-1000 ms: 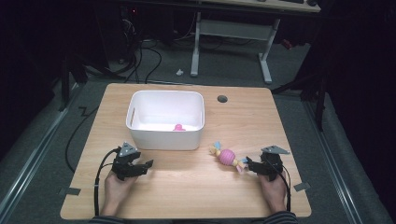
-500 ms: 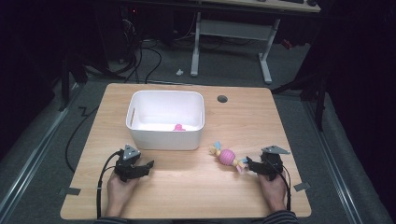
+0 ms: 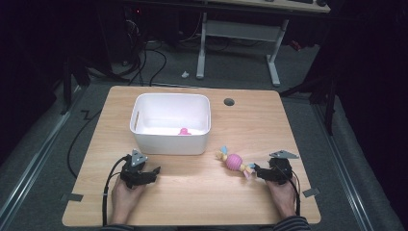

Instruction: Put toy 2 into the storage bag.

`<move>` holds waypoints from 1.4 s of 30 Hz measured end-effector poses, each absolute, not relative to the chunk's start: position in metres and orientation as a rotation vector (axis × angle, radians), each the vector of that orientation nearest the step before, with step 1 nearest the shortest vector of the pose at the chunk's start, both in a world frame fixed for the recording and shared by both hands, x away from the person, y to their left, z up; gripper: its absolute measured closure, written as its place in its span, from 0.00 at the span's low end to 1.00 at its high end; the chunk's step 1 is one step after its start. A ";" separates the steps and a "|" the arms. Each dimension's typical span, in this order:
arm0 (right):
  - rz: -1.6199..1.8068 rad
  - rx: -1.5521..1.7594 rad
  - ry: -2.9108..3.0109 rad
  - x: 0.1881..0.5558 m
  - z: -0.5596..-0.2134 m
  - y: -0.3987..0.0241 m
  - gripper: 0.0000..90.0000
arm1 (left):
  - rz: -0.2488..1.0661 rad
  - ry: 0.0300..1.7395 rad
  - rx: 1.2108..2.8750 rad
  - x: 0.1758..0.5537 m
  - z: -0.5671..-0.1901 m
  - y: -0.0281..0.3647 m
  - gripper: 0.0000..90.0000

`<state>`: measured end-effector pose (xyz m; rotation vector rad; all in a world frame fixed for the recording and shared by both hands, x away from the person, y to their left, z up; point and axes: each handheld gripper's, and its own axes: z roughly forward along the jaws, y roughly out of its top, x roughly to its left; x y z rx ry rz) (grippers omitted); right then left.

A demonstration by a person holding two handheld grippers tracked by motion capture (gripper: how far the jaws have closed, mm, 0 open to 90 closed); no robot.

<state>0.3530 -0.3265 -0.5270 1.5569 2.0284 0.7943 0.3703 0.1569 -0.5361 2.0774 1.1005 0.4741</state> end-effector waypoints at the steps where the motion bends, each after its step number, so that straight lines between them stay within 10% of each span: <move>1: 0.793 1.559 2.031 0.352 -0.527 -0.327 0.25 | 0.474 1.100 2.078 0.370 -0.536 0.157 0.31; 42: 0.977 1.288 2.251 0.338 -0.467 -0.283 0.34 | 0.463 1.110 2.090 0.372 -0.537 0.156 0.20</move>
